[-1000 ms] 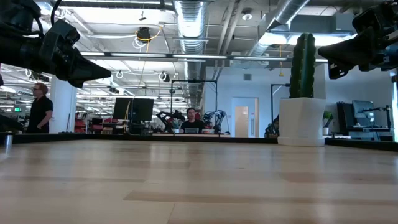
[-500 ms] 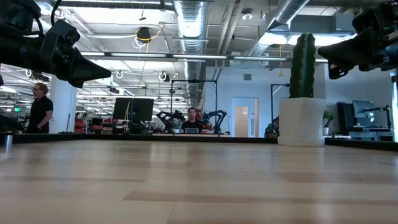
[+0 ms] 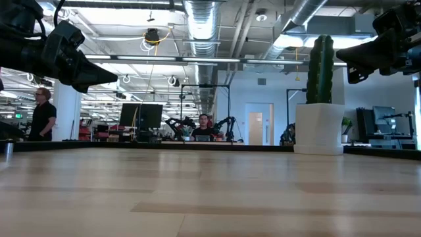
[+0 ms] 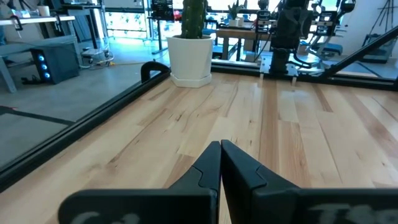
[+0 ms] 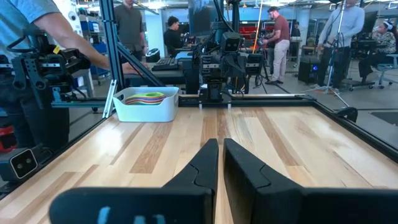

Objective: Nest measuring cups in basket
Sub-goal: Return to Home Position

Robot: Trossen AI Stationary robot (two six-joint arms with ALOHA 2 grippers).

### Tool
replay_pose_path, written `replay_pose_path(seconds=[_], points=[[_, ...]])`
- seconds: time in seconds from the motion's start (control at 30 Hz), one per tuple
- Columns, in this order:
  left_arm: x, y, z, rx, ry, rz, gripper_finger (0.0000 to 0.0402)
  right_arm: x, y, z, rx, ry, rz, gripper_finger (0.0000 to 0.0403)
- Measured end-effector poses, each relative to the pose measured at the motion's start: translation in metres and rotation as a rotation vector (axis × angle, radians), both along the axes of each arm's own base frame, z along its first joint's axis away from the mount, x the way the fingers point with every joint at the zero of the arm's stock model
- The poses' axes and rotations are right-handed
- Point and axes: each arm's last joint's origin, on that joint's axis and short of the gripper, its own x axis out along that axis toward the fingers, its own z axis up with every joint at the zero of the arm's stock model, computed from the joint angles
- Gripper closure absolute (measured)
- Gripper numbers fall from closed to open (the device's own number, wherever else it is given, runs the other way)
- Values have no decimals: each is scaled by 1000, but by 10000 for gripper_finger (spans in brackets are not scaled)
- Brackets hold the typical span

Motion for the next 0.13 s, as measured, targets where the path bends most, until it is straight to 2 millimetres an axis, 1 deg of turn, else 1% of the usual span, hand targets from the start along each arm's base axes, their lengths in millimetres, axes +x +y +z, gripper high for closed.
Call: replay_pose_path(seconds=[0.13], points=[[0, 0, 0, 0, 0, 0, 401, 0, 0, 0, 0, 0, 0, 356]])
